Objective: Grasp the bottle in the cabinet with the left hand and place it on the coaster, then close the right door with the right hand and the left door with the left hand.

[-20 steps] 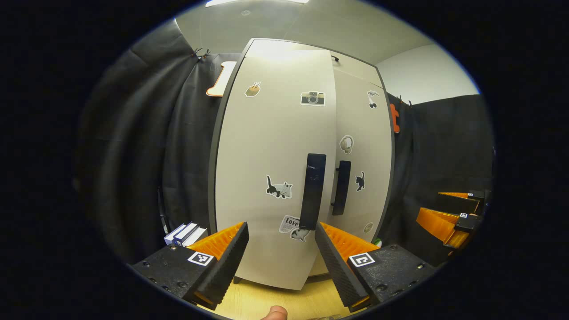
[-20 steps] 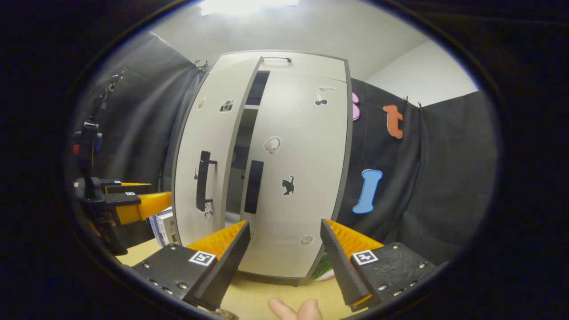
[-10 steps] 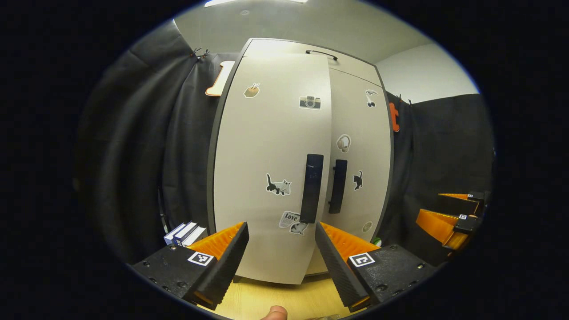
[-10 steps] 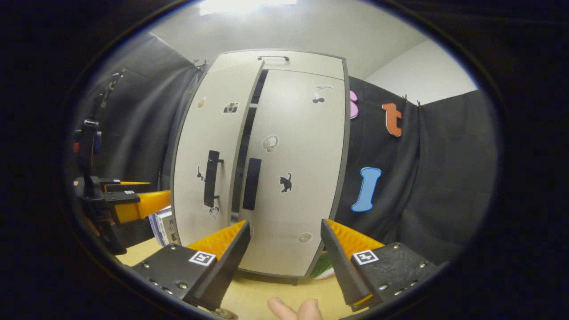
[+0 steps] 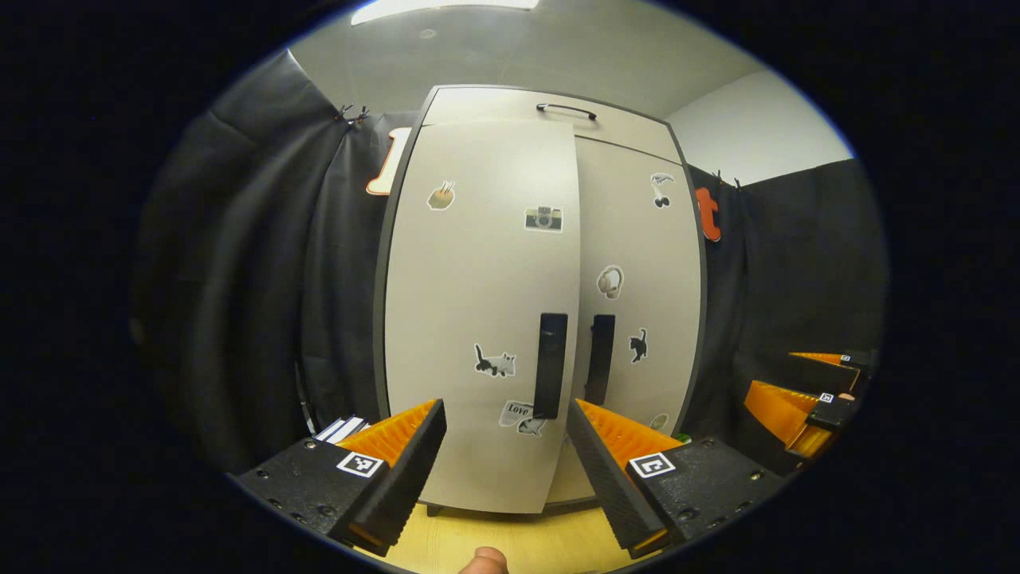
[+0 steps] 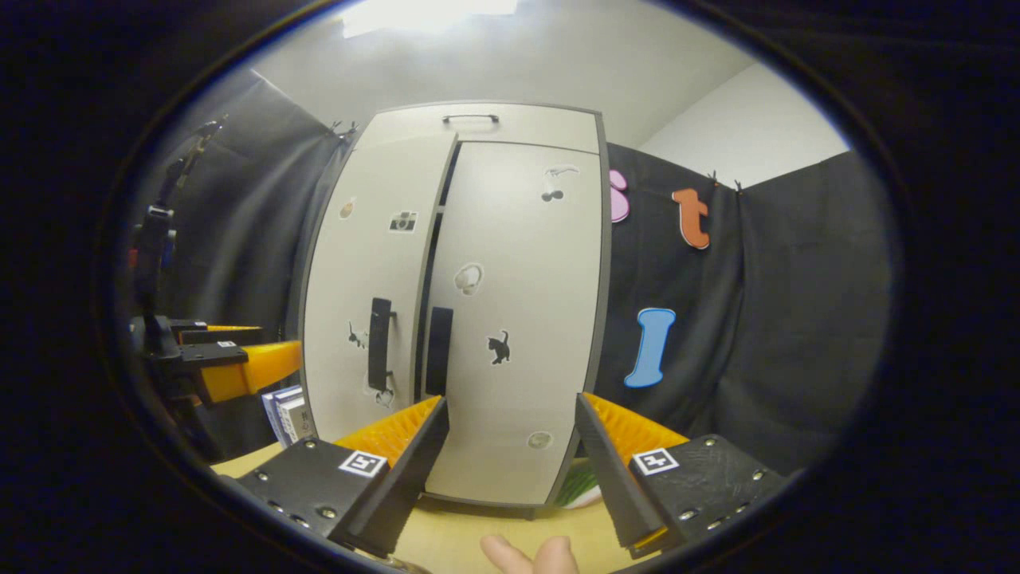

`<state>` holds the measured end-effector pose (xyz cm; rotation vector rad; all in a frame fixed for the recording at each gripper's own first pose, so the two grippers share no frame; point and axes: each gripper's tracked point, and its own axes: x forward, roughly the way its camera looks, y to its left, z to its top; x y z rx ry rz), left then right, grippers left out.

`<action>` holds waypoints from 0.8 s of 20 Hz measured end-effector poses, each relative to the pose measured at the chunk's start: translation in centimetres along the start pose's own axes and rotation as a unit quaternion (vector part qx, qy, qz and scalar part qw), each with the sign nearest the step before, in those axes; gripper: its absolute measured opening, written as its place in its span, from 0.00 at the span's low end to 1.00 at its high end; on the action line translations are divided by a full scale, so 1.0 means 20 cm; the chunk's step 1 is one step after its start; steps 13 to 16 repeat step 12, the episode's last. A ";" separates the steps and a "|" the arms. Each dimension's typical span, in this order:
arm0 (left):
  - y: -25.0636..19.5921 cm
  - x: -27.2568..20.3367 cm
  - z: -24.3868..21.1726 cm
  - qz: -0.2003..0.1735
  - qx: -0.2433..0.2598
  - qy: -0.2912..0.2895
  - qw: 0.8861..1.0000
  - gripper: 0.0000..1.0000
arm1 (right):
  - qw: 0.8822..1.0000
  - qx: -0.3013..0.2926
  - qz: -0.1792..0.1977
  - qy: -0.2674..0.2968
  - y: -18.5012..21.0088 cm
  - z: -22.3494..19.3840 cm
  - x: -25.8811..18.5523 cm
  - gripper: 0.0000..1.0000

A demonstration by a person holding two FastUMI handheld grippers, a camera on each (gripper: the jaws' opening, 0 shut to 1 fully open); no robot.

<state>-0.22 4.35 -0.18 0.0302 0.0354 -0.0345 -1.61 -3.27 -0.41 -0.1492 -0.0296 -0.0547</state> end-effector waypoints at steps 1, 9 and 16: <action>-0.02 0.01 0.04 0.004 0.001 -0.003 1.000 0.96 | 1.000 0.002 0.000 -0.006 -0.03 0.03 0.01 0.96; -0.39 0.01 0.21 -0.022 0.021 -0.028 0.999 0.96 | 0.997 0.066 -0.012 -0.031 -0.30 0.18 0.03 0.96; -0.60 0.01 0.23 -0.052 0.030 -0.036 0.998 0.96 | 0.997 0.058 -0.024 -0.040 -0.46 0.19 0.00 0.97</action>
